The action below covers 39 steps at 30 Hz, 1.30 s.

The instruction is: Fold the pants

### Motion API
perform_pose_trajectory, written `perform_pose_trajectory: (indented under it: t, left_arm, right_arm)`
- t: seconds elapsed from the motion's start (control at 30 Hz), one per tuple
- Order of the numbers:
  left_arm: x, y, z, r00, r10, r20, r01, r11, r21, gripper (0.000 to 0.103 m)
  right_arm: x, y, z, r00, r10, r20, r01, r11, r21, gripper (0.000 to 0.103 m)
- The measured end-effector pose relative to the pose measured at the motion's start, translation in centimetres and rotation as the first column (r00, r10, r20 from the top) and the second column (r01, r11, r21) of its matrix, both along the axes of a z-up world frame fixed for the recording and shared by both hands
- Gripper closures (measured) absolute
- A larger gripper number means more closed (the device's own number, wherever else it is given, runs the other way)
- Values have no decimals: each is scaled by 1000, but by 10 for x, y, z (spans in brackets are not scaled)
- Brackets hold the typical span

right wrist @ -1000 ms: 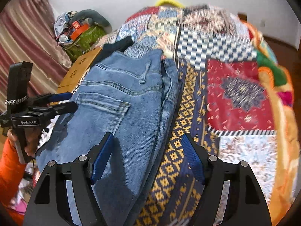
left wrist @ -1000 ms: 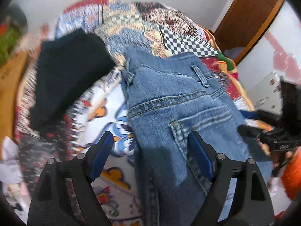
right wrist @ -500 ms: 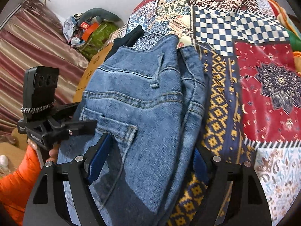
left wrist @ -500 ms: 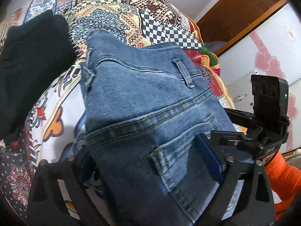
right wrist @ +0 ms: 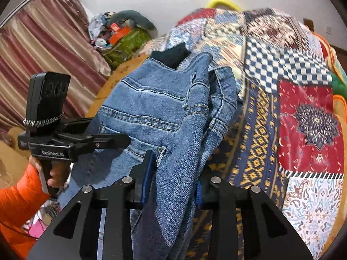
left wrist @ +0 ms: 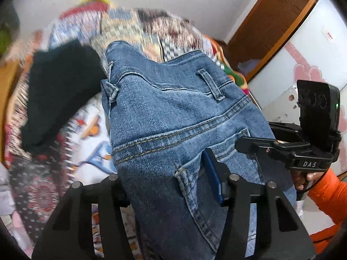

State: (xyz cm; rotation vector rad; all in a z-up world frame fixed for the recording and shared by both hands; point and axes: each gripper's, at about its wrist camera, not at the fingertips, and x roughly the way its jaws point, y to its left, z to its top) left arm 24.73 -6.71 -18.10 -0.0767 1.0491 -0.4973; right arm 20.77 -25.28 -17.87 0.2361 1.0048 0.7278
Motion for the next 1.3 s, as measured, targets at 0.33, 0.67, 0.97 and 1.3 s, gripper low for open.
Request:
perform_pose_trajectory:
  t: [0.33, 0.67, 0.97, 1.3]
  left_arm:
    - [-1, 53, 85, 950, 135, 282, -153, 987, 43, 51]
    - [79, 129, 110, 898, 261, 354, -287, 958, 22, 51]
    - [181, 179, 57, 902, 348, 257, -358, 934, -8, 51]
    - [263, 195, -57, 919, 391, 59, -394, 917, 63, 49]
  right_arm:
    - [27, 58, 78, 975, 52, 214, -59, 998, 27, 77]
    - [114, 138, 111, 947, 79, 310, -91, 996, 25, 78]
    - [200, 190, 74, 966, 84, 246, -79, 996, -30, 78]
    - [276, 225, -8, 989, 91, 116, -73, 985, -156, 77]
